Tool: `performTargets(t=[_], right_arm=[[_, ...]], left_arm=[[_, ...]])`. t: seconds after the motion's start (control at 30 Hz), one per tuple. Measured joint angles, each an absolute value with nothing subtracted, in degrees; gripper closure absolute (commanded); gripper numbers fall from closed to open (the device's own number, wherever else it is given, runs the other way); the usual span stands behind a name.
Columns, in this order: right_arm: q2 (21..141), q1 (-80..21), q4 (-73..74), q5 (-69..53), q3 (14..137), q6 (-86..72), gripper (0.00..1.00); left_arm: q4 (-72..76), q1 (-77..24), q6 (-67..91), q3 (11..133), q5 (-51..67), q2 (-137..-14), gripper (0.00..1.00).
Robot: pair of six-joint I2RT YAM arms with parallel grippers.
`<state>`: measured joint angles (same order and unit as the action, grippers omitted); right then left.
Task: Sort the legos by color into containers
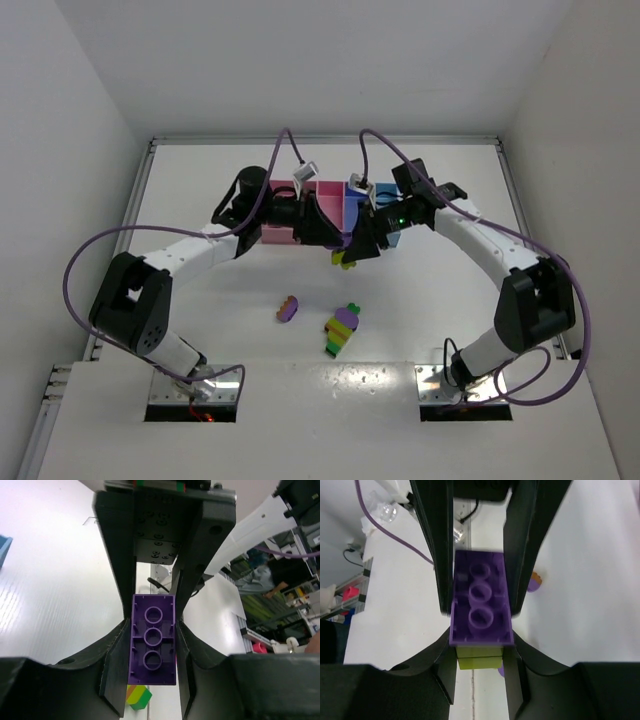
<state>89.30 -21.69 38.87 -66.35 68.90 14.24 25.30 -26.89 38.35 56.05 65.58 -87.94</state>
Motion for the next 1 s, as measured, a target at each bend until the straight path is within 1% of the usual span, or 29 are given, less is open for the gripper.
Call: performTargets(t=[0.07,0.27,0.37,0.47,0.6,0.77,1.0], right_arm=[[89.1,-21.1,39.3,-66.5,68.0,15.4,0.99],[84.6,-18.0,45.9,-65.8,61.5,18.3,1.0],[81.6,-15.8,47.3,-64.9,58.8,19.4,1.0],[79.9,-13.5,47.7,-64.0,57.1,19.0,1.0],[77.7,-9.5,43.2,-61.8,54.8,12.7,1.0],[76.1,-5.1,33.4,-58.9,53.5,-1.7,1.0],[75.8,-1.8,24.2,-58.1,53.5,-15.2,1.0]], left_arm=[[25.4,-26.8,39.0,56.0,64.1,-87.9,1.0],[25.3,-21.2,38.9,57.7,56.1,-88.7,1.0],[23.8,-22.0,36.9,60.5,52.6,-90.4,1.0],[19.1,-24.9,33.0,65.6,47.5,-93.9,1.0],[13.9,-29.9,29.2,74.8,39.0,-101.4,1.0],[6.9,-33.5,27.0,86.0,28.6,-112.5,1.0],[-0.1,-33.4,26.0,88.6,17.2,-119.0,1.0]])
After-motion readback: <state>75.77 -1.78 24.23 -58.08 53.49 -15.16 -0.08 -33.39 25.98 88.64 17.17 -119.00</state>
